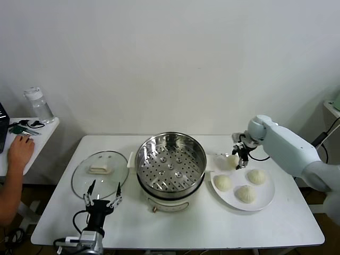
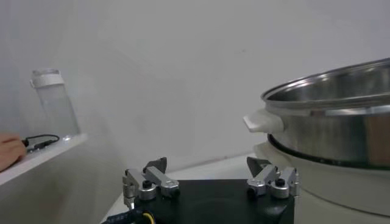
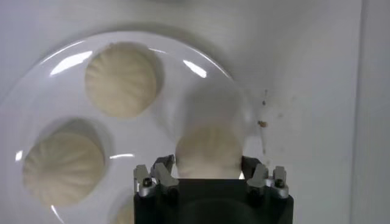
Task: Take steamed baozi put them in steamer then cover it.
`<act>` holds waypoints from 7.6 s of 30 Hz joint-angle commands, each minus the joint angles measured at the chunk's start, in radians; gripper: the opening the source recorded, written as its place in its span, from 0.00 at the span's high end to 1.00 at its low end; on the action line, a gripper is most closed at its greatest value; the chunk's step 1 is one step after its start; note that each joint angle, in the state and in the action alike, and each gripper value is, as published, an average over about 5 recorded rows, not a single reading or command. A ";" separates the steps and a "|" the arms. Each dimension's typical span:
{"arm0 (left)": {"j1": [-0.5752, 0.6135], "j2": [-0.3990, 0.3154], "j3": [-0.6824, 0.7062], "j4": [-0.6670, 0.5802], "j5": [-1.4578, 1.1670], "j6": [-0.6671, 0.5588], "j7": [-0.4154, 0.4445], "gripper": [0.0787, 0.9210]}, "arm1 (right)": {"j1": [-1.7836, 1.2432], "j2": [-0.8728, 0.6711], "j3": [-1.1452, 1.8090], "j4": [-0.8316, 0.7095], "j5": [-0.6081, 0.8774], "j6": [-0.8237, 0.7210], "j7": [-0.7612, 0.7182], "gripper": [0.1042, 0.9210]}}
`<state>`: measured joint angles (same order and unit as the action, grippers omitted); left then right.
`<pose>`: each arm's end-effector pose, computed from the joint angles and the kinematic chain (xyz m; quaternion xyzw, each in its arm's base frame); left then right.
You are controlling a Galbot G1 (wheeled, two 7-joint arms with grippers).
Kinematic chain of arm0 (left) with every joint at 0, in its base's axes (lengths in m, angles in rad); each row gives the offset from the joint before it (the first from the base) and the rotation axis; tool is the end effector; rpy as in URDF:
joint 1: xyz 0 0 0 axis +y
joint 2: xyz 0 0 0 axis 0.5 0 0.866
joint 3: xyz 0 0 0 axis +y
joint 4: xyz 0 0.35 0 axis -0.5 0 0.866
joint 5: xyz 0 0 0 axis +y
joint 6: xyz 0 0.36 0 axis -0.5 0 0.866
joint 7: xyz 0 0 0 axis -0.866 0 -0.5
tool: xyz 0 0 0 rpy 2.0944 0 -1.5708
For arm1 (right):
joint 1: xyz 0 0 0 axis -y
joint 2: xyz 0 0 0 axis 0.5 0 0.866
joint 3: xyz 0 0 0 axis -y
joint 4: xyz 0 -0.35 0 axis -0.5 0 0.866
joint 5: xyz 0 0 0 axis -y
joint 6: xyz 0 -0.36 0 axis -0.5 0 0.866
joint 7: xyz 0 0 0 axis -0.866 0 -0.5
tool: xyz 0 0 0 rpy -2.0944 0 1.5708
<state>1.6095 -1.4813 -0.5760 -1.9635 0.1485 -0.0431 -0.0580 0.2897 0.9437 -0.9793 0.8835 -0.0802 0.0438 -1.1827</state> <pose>0.1691 0.0363 -0.3546 0.0225 -0.9899 -0.1271 0.0584 0.6184 -0.1146 -0.1279 0.5279 -0.4859 0.6015 0.3513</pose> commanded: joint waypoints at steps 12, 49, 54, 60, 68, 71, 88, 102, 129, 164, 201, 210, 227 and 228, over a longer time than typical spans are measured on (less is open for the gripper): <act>0.030 0.005 0.003 -0.010 0.003 0.000 0.002 0.12 | 0.482 0.070 -0.347 0.348 0.105 0.246 -0.019 0.24; 0.045 0.021 0.015 -0.018 -0.002 0.005 0.006 0.12 | 0.092 0.461 -0.213 0.149 -0.392 0.532 0.061 0.24; 0.047 0.021 0.015 -0.017 -0.002 0.005 0.006 0.12 | 0.088 0.463 -0.214 0.138 -0.388 0.523 0.080 0.18; 0.052 0.019 0.013 -0.020 -0.003 0.003 0.006 0.12 | 0.116 0.438 -0.215 0.172 -0.351 0.509 0.072 0.12; 0.061 0.019 0.014 -0.024 -0.003 0.001 0.005 0.12 | 0.229 0.320 -0.206 0.317 -0.240 0.471 0.064 0.12; 0.063 0.019 0.015 -0.023 -0.003 0.000 0.005 0.12 | 0.292 0.233 -0.229 0.374 -0.154 0.416 0.071 0.12; 0.088 0.021 0.023 -0.034 -0.002 -0.006 0.005 0.12 | 0.475 -0.304 -0.483 0.605 0.573 -0.423 0.209 0.12; 0.113 0.019 0.013 -0.048 0.002 -0.009 0.004 0.12 | -0.104 -0.404 -0.112 0.501 0.306 -0.403 0.124 0.12; 0.124 0.014 -0.004 -0.025 0.006 -0.016 0.001 0.12 | -0.288 -0.096 0.061 0.214 0.221 -0.345 0.116 0.12; 0.118 0.020 -0.003 -0.017 0.002 -0.017 0.001 0.12 | 0.081 -0.201 -0.179 0.287 0.398 -0.312 0.083 0.28; 0.143 0.038 0.030 -0.041 0.013 -0.030 0.002 0.12 | 0.320 0.402 -0.422 0.301 0.864 -0.484 0.258 0.28; 0.140 0.037 0.026 -0.036 0.011 -0.031 0.002 0.12 | 0.243 0.461 -0.434 0.246 0.827 -0.482 0.262 0.27; 0.130 0.037 0.025 -0.020 0.011 -0.030 0.002 0.12 | 0.223 0.456 -0.447 0.235 0.767 -0.478 0.254 0.21; 0.130 0.037 0.025 -0.020 0.011 -0.030 0.002 0.12 | 0.223 0.455 -0.446 0.236 0.764 -0.478 0.254 0.18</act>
<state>1.7393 -1.4438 -0.5513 -1.9846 0.1590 -0.0746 -0.0565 0.5307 1.3783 -1.4245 1.1286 0.6987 -0.4338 -0.9320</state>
